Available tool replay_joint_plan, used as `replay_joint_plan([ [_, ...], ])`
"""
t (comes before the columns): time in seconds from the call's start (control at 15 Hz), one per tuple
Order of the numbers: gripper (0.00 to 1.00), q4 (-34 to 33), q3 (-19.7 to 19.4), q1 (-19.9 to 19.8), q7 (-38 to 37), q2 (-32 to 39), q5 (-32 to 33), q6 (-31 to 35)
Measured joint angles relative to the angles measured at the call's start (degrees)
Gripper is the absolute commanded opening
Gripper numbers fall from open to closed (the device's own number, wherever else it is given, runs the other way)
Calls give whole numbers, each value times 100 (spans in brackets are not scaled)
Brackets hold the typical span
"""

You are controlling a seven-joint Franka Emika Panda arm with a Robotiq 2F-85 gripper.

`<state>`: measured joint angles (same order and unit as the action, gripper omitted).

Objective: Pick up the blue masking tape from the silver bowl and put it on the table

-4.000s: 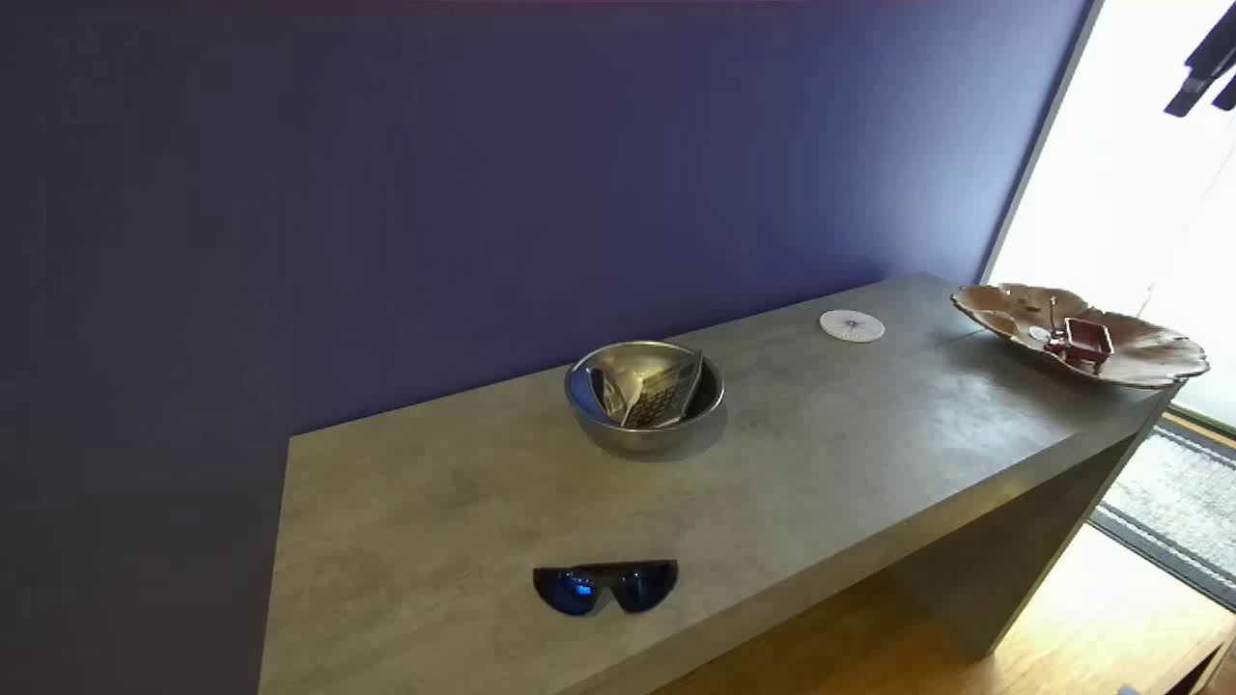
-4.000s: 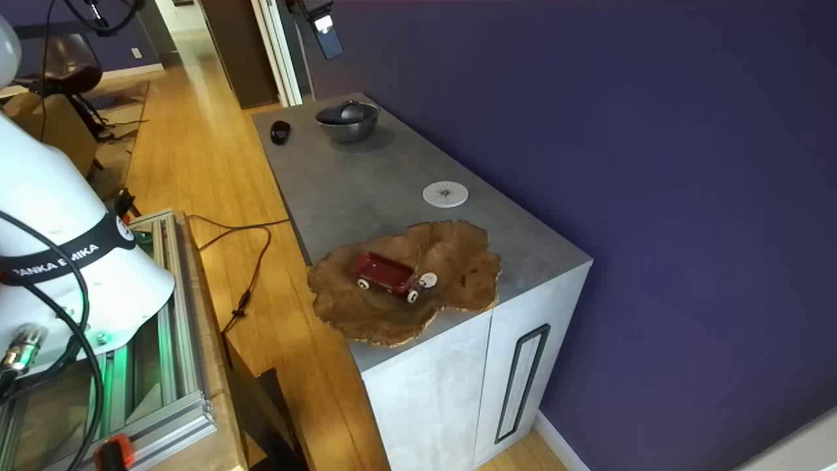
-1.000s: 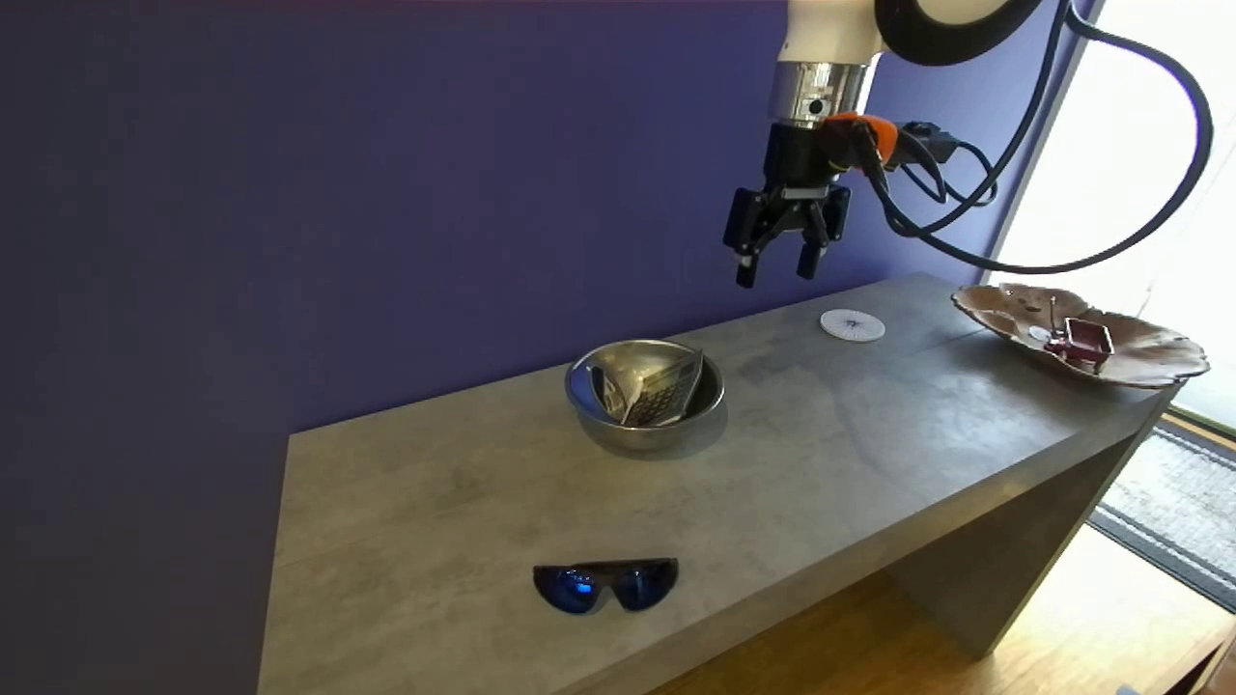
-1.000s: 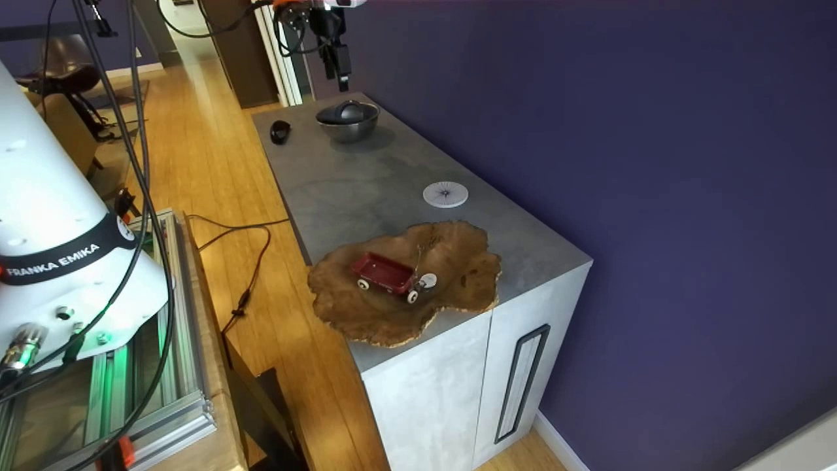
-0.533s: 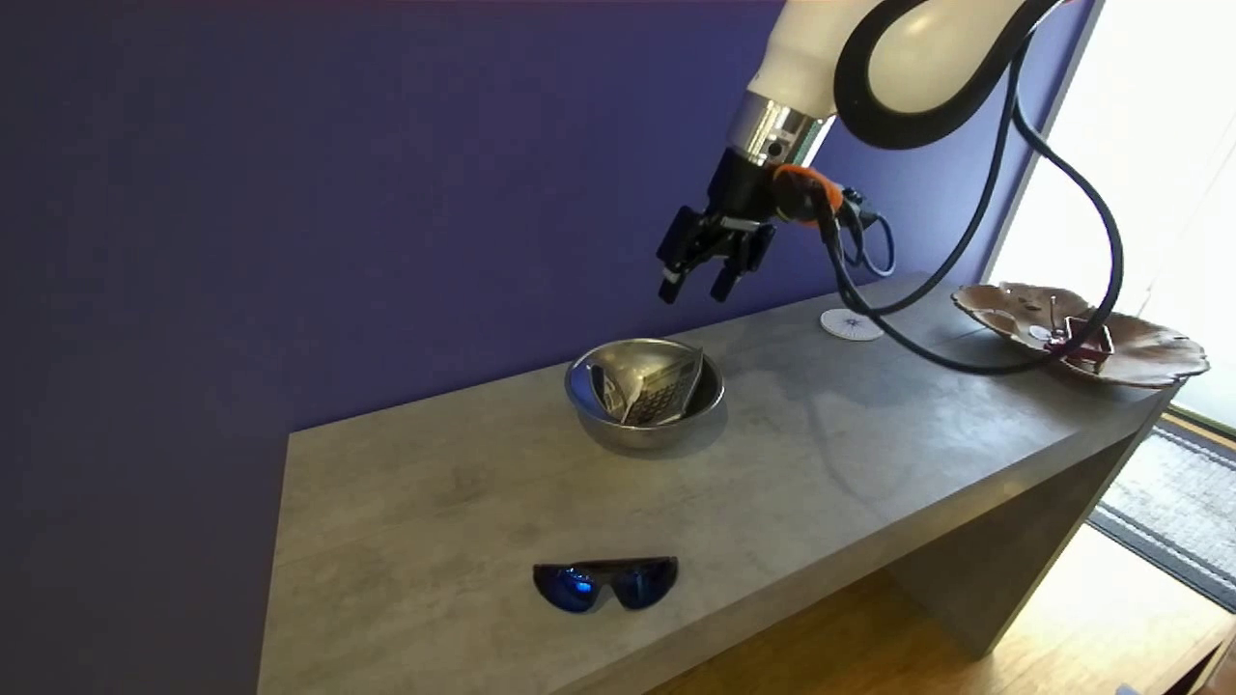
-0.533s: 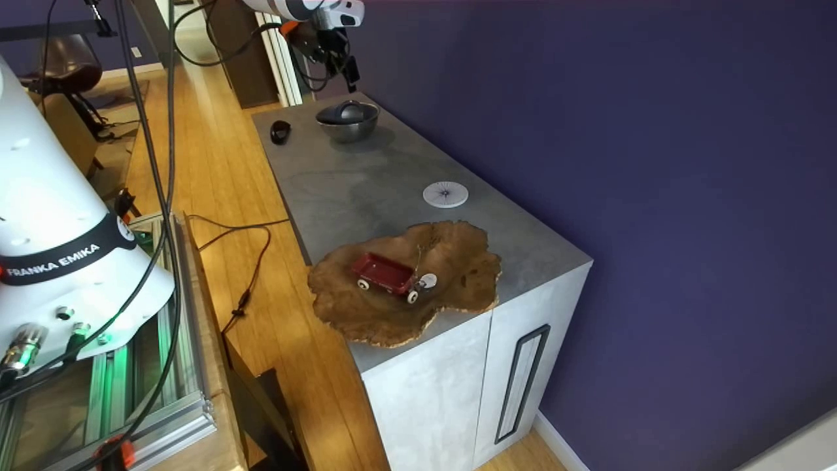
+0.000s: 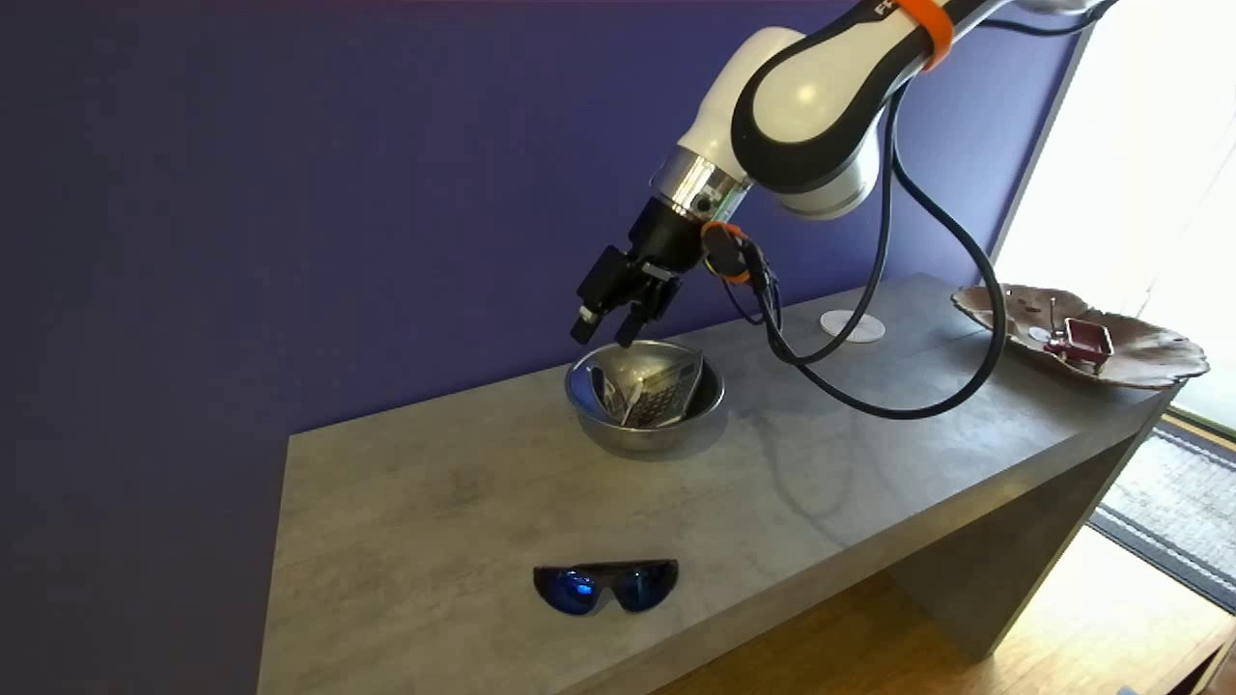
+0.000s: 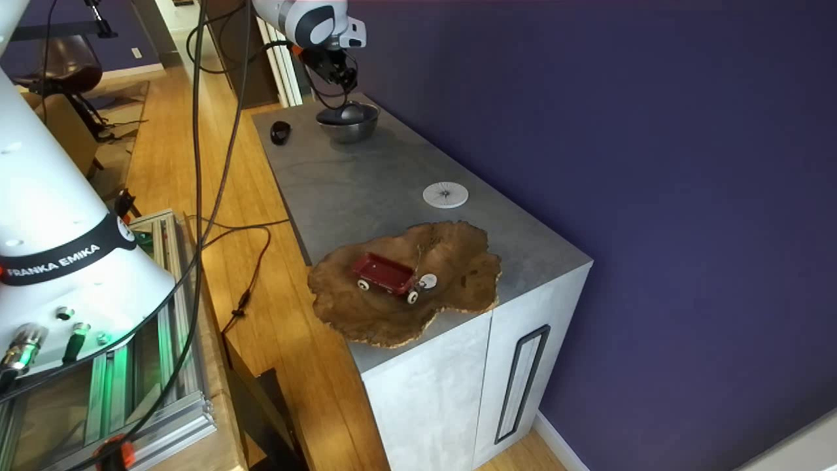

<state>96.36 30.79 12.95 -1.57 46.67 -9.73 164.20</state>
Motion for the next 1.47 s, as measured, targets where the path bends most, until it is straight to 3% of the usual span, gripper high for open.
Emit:
replay_joint_plan([
  [0.27,100,-301,275,-253,276,441,-297,-355],
  [0.53,100,-309,296,-302,395,585,-341,-421],
  [0.87,98,-387,55,-35,-344,663,-735,387],
  [0.93,92,-442,-19,58,-515,723,-794,540],
  [1.0,77,-509,-88,146,-681,786,-834,643],
  [1.47,28,-860,-308,476,-1436,1045,-914,736],
])
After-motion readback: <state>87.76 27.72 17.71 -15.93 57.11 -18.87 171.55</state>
